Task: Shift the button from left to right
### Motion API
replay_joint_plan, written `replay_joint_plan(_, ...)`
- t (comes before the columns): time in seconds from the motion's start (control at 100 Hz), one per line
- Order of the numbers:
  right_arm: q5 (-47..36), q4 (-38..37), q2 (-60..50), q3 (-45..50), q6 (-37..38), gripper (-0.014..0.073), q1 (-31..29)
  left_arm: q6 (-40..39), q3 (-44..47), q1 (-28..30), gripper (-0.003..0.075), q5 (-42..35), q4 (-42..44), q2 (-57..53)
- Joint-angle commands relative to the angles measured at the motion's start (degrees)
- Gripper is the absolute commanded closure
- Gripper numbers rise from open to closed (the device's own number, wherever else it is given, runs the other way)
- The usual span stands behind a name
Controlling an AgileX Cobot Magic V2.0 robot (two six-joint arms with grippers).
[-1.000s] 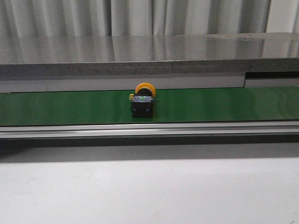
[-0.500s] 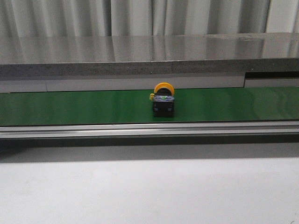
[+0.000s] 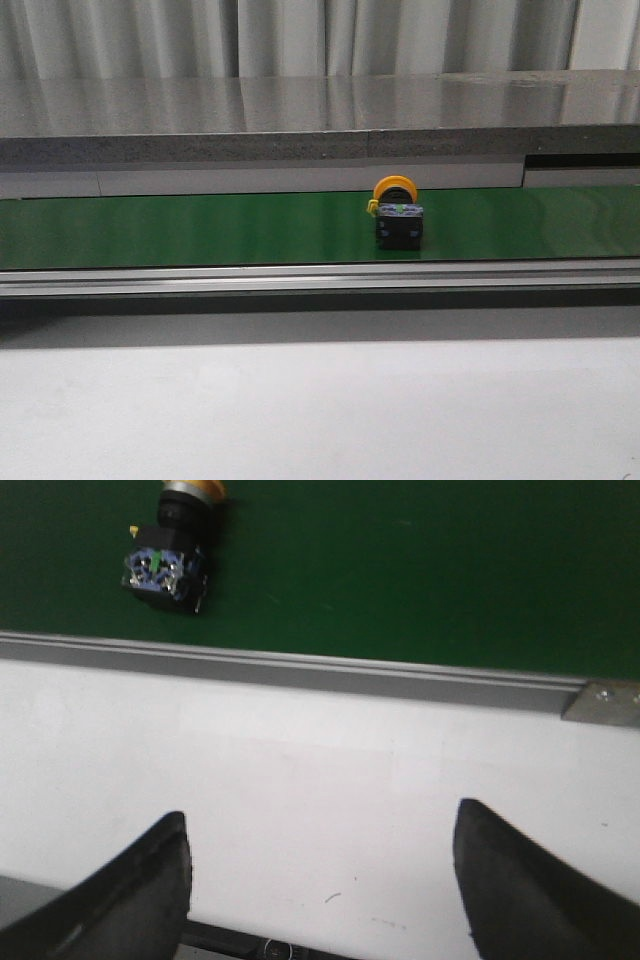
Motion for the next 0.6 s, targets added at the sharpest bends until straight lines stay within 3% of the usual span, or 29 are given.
replay_joint_plan(0.0,-2.81,1.74,2.96,-4.99,-0.14,0.0043,0.10,-0.02,-1.56,-0.53,0.0740,-4.45,-0.71,0.48)
replay_joint_plan(0.59,-7.41,-4.41,29.44,-22.61,-0.18,0.0043,10.88,-0.02,-1.56,-0.53,0.0740,-4.45,-0.71,0.48)
